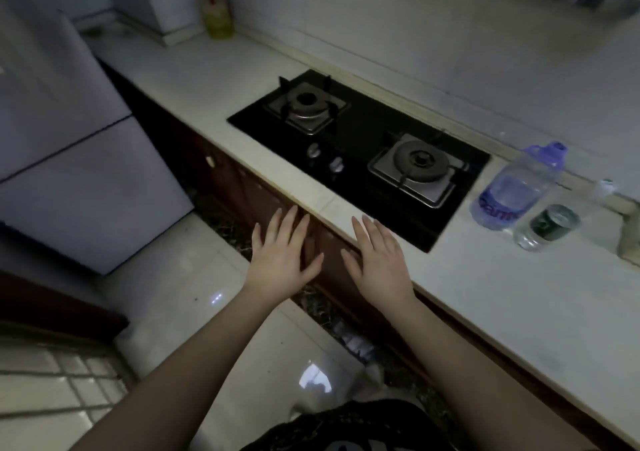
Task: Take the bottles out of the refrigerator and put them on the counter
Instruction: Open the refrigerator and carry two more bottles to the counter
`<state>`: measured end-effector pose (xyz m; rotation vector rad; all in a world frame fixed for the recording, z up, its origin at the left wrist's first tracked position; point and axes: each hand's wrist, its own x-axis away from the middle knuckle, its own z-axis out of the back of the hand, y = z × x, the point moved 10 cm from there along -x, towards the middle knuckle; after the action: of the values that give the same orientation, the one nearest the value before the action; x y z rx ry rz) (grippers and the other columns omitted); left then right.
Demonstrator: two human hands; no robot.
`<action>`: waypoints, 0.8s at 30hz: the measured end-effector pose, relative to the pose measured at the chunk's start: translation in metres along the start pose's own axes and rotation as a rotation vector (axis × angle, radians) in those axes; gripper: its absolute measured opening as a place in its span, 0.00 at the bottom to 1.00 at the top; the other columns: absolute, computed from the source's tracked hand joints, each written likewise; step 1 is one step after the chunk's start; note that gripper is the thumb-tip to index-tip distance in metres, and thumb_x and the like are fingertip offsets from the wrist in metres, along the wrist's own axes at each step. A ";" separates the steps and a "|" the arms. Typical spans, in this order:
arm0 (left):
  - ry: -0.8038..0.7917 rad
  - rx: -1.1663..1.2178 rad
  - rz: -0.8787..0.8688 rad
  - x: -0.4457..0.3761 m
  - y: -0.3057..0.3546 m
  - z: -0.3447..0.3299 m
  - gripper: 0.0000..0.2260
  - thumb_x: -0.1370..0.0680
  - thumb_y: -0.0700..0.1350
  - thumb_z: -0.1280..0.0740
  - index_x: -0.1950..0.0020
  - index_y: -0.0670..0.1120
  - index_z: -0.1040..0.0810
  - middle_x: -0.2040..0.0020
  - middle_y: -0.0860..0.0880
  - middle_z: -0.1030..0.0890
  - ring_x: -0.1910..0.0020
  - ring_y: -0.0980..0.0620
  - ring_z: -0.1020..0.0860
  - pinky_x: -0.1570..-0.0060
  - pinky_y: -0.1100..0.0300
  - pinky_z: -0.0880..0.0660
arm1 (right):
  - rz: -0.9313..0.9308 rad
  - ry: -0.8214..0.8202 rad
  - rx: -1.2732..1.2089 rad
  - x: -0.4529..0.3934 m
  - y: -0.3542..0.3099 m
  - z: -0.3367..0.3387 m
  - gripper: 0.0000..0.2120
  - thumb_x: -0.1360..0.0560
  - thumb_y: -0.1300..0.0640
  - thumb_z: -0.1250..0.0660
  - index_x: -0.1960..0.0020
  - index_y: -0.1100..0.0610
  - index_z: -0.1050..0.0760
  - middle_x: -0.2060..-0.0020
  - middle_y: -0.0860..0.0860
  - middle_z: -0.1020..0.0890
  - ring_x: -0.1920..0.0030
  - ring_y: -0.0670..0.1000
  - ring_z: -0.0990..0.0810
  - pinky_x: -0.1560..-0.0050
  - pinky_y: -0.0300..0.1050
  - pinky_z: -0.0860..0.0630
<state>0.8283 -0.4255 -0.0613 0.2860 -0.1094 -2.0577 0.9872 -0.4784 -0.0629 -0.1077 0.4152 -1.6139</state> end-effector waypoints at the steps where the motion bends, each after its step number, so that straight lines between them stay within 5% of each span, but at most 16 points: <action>1: 0.014 -0.006 0.033 0.007 -0.017 0.010 0.35 0.24 0.67 0.47 0.23 0.49 0.38 0.21 0.46 0.40 0.22 0.43 0.44 0.28 0.33 0.44 | 0.043 -0.004 -0.011 -0.007 -0.022 -0.002 0.30 0.19 0.41 0.46 0.22 0.56 0.40 0.25 0.55 0.33 0.24 0.56 0.38 0.27 0.57 0.38; 9: 0.154 -0.037 0.391 0.050 -0.157 0.095 0.36 0.25 0.67 0.51 0.23 0.48 0.37 0.23 0.47 0.37 0.23 0.43 0.41 0.30 0.36 0.41 | 0.350 -0.094 -0.050 -0.069 -0.161 -0.020 0.30 0.18 0.38 0.50 0.20 0.51 0.46 0.22 0.51 0.40 0.22 0.53 0.45 0.23 0.54 0.45; 16: 0.202 -0.137 0.529 0.062 -0.231 0.147 0.33 0.22 0.66 0.46 0.22 0.50 0.41 0.21 0.48 0.40 0.22 0.44 0.44 0.29 0.36 0.42 | 0.517 -0.137 -0.116 -0.139 -0.253 -0.033 0.32 0.20 0.36 0.55 0.20 0.49 0.50 0.21 0.50 0.44 0.21 0.52 0.49 0.23 0.52 0.49; 24: 0.289 -0.222 0.690 0.053 -0.286 0.190 0.33 0.23 0.64 0.41 0.23 0.48 0.39 0.23 0.46 0.36 0.23 0.43 0.41 0.29 0.34 0.41 | 0.748 -0.154 -0.144 -0.197 -0.345 -0.040 0.30 0.18 0.39 0.50 0.20 0.52 0.47 0.21 0.51 0.42 0.21 0.53 0.48 0.24 0.49 0.50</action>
<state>0.5131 -0.3419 0.0576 0.3461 0.1772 -1.3148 0.6677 -0.2670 0.0484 -0.1622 0.3897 -0.8335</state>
